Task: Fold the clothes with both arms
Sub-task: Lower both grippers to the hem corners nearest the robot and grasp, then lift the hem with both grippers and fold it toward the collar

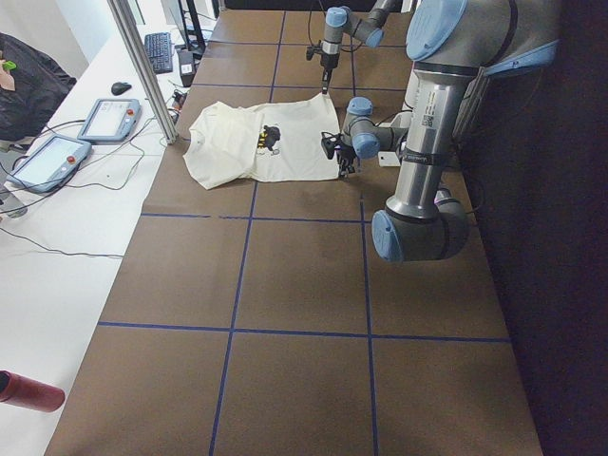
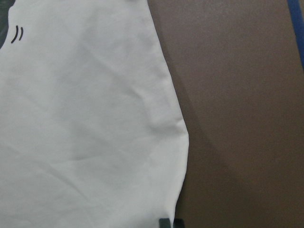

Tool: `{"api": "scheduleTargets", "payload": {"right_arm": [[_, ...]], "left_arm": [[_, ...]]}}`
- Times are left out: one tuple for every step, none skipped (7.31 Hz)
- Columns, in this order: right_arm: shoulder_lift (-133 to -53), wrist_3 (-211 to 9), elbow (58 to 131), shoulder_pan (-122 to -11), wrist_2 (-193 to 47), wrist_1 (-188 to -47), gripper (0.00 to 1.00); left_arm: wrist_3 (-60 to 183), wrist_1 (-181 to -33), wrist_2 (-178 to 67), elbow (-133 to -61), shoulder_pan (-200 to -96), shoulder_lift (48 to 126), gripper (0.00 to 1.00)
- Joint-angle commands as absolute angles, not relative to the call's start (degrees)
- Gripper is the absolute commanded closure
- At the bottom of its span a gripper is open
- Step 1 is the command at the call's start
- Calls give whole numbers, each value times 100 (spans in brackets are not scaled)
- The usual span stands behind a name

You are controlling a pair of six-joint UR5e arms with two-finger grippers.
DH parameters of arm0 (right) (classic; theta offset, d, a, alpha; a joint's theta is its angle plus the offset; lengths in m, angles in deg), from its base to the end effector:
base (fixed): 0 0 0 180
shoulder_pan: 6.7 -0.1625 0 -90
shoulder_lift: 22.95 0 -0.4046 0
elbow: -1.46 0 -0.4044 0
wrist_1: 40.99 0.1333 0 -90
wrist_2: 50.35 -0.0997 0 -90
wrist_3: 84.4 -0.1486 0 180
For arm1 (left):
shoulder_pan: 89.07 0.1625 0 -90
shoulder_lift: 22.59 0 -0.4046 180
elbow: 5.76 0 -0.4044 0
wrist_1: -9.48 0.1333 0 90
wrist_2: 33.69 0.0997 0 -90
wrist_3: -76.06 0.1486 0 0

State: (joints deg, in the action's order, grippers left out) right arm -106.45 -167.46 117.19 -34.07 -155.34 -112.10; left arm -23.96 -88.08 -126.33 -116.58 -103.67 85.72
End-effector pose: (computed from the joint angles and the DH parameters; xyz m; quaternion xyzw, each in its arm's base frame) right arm -0.4557 -0.3427 0.3613 0.0137 -0.4434 0.1032 0.8902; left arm 0.5654 -0.2780 0.3207 -0.0053 0.3967 -0.1868 0.8987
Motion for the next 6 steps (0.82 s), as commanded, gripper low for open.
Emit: {"api": "scheduleTargets", "payload": {"right_arm": [[-10653, -16746, 11765, -3499, -15705, -11210, 100], [-10671, -16746, 11809, -3509, -15731, -11210, 100], [-10706, -16746, 11940, -3509, -15836, -11218, 100], [-10811, -16772, 12124, -3526, -15933, -11253, 100], [-11012, -16798, 12378, -3518, -15969, -11262, 100], [-11266, -16859, 12677, -3465, -16334, -11236, 100]], "left_arm": [[-2396, -8808, -12633, -11755, -10401, 8543, 100], [-2378, -8808, -12641, -11947, -10401, 8447, 100], [-2117, -8800, -12650, -12262, -10401, 8228, 100], [-1888, -8800, -12650, -12552, -10401, 7982, 100], [-1808, -8808, -12659, -12703, -10401, 7928, 100], [-1790, -8808, -12676, -12887, -10358, 7945, 100]]}}
